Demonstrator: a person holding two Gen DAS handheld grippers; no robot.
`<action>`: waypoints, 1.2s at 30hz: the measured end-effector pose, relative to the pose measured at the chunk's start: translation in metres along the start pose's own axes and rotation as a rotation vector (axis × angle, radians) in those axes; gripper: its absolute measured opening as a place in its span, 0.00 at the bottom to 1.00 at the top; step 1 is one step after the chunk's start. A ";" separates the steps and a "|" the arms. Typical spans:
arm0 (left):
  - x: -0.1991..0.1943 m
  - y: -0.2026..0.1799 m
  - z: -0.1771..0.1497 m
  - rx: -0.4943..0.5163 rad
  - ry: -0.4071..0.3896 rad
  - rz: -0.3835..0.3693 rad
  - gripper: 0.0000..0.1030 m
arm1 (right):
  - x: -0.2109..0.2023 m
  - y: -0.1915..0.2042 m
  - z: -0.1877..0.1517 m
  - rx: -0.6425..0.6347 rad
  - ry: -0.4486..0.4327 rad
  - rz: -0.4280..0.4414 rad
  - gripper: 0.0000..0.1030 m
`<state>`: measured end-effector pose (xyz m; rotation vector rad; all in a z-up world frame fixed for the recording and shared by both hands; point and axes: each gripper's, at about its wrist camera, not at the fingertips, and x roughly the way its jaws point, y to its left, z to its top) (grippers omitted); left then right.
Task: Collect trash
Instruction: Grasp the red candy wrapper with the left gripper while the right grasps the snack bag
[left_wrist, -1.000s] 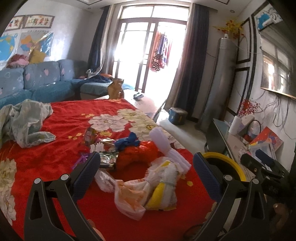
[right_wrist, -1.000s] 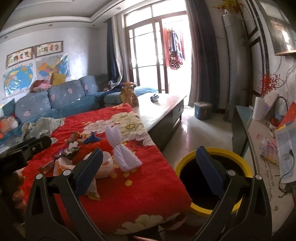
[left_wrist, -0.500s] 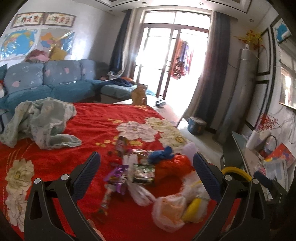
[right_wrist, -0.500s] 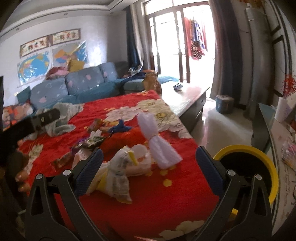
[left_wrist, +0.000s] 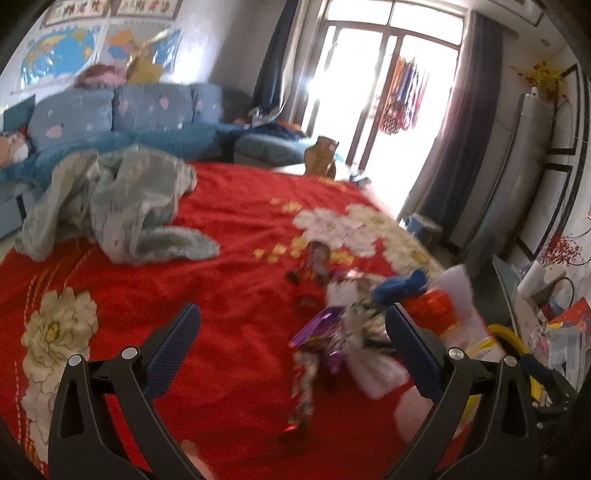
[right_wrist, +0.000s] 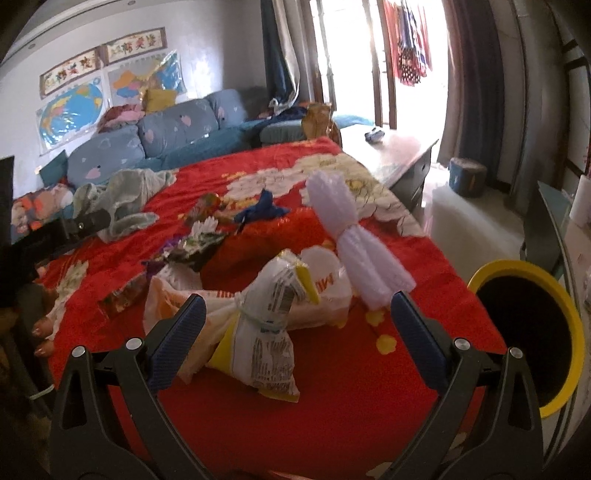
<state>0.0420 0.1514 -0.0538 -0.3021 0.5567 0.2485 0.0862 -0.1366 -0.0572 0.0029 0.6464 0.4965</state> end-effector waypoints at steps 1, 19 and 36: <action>0.006 0.005 -0.003 -0.002 0.037 0.012 0.94 | 0.002 -0.002 -0.002 0.001 0.013 0.003 0.90; 0.040 0.009 -0.048 -0.034 0.298 -0.154 0.59 | 0.031 -0.009 -0.021 0.064 0.153 0.162 0.66; 0.006 0.018 -0.025 -0.053 0.212 -0.163 0.13 | 0.016 0.000 -0.015 0.016 0.132 0.263 0.31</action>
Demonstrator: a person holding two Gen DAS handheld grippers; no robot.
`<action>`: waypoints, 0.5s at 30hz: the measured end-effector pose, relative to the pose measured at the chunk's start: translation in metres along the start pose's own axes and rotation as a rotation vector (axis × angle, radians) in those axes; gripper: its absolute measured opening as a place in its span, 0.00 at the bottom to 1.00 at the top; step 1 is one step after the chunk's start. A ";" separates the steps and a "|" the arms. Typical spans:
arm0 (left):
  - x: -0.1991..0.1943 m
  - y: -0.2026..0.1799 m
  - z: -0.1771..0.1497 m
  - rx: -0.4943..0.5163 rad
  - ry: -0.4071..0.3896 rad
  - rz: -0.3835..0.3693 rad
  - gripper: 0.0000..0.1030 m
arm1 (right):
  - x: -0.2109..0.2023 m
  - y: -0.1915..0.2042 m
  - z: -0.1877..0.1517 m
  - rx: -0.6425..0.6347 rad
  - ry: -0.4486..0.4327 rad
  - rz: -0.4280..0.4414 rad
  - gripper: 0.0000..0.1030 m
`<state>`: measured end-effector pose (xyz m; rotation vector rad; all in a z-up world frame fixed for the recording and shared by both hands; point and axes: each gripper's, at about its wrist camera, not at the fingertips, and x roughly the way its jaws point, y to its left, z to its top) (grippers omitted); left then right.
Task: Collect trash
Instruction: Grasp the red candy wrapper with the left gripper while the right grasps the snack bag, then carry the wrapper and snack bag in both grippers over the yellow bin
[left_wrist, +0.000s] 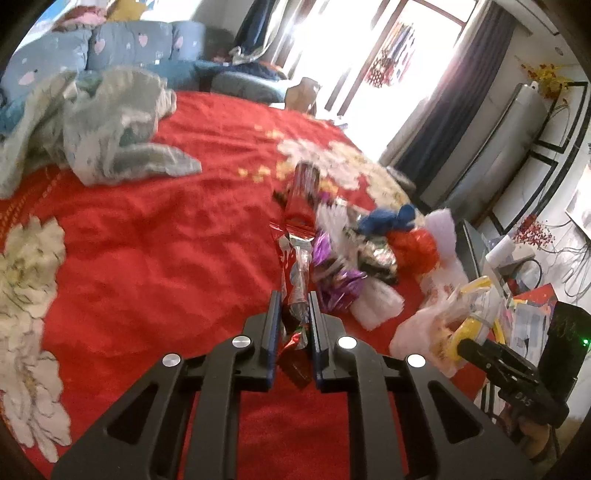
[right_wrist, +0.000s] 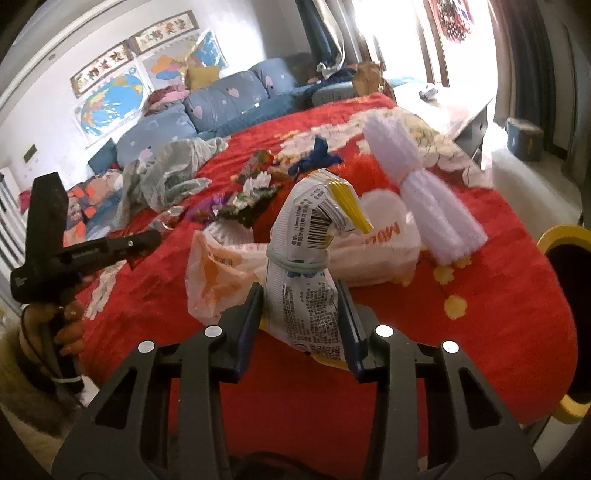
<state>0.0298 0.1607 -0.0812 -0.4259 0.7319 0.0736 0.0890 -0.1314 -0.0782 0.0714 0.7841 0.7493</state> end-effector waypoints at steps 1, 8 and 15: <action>-0.006 -0.003 0.002 0.007 -0.021 0.001 0.13 | -0.004 0.000 0.002 -0.007 -0.015 -0.004 0.31; -0.027 -0.031 0.012 0.059 -0.091 -0.039 0.13 | -0.029 -0.005 0.019 -0.021 -0.097 -0.026 0.31; -0.028 -0.074 0.014 0.143 -0.105 -0.098 0.13 | -0.045 -0.021 0.030 0.007 -0.147 -0.061 0.31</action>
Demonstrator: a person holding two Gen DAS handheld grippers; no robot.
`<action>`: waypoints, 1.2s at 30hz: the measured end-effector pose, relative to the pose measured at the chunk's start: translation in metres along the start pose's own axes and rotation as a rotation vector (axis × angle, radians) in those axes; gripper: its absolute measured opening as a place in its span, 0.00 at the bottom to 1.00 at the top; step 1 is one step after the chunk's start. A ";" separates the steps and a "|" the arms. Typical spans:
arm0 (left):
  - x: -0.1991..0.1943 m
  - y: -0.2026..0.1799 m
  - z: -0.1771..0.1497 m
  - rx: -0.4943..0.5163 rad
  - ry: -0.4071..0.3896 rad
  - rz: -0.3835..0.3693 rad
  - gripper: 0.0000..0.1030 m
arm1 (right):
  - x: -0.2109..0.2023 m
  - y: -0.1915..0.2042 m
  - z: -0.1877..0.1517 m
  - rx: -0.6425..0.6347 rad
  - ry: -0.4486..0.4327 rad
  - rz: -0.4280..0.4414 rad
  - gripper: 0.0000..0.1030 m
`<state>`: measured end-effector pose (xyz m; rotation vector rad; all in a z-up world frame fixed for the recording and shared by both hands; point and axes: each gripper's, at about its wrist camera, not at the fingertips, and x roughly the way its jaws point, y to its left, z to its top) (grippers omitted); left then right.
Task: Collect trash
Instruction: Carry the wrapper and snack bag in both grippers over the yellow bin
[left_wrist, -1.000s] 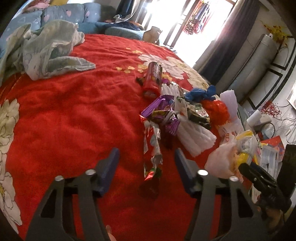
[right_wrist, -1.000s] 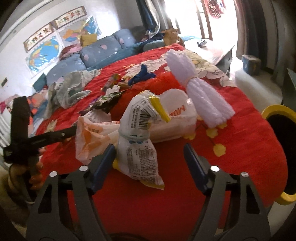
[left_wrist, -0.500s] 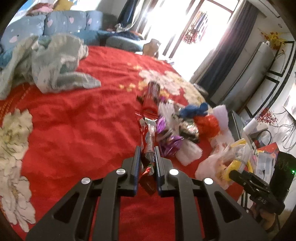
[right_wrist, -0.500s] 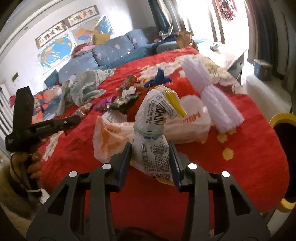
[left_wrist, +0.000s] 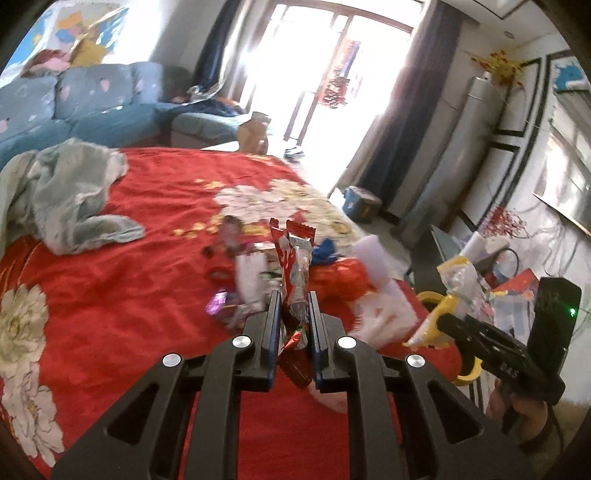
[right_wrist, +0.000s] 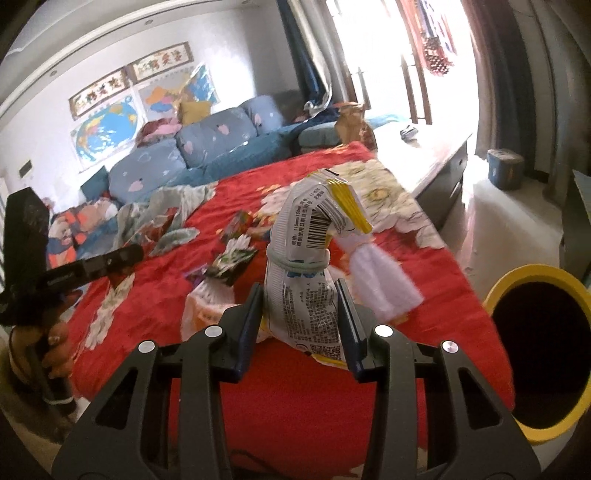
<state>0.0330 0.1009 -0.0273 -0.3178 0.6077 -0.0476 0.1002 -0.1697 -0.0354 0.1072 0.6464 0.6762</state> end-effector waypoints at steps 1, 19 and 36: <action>0.002 -0.005 0.001 0.008 0.001 -0.007 0.13 | -0.002 -0.004 0.002 0.005 -0.007 -0.010 0.31; 0.044 -0.089 0.003 0.134 0.040 -0.143 0.13 | -0.031 -0.080 0.013 0.151 -0.072 -0.168 0.31; 0.079 -0.150 -0.006 0.223 0.092 -0.236 0.13 | -0.049 -0.135 0.005 0.277 -0.098 -0.294 0.31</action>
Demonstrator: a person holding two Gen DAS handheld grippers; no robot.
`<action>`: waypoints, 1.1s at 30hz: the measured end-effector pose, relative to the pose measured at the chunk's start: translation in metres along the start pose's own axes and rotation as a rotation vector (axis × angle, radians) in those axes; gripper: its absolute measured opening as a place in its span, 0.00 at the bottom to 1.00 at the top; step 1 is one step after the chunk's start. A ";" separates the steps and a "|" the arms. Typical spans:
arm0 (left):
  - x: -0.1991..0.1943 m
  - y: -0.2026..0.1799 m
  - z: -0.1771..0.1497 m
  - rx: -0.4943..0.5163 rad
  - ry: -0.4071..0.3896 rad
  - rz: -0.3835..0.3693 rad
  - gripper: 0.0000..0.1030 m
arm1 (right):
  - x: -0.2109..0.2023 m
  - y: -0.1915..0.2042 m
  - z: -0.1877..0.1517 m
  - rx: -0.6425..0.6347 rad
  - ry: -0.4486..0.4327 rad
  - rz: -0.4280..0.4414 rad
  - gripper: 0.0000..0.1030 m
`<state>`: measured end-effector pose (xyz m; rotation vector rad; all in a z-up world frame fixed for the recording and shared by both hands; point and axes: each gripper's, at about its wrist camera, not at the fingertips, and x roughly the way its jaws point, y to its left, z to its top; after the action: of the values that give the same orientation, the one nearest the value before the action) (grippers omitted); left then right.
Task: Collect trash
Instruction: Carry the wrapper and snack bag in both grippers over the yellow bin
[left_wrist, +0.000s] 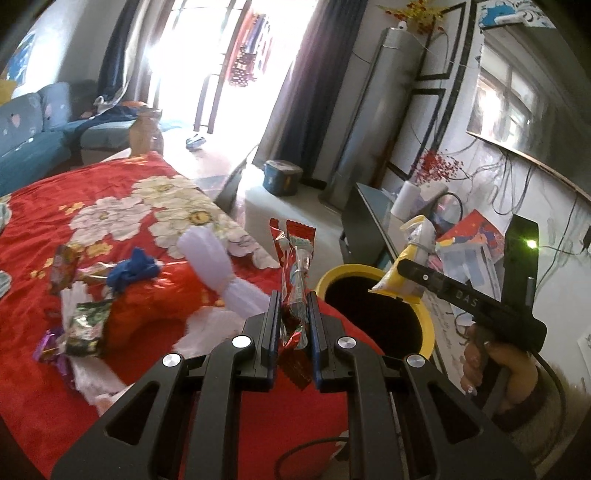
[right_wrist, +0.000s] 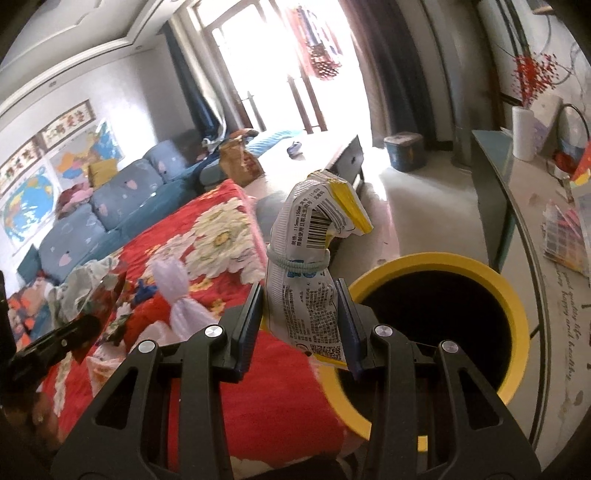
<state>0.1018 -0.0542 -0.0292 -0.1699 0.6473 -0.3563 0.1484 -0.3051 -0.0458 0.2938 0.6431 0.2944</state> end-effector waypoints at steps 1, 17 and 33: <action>0.003 -0.002 0.000 0.004 0.003 -0.004 0.13 | -0.001 -0.002 0.000 0.007 0.000 -0.008 0.31; 0.048 -0.045 0.001 0.061 0.050 -0.068 0.13 | 0.001 -0.045 0.000 0.076 0.009 -0.101 0.31; 0.101 -0.087 -0.013 0.129 0.138 -0.124 0.13 | 0.007 -0.087 -0.006 0.137 0.062 -0.182 0.31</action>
<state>0.1452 -0.1736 -0.0726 -0.0632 0.7490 -0.5313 0.1650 -0.3810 -0.0849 0.3554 0.7476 0.0854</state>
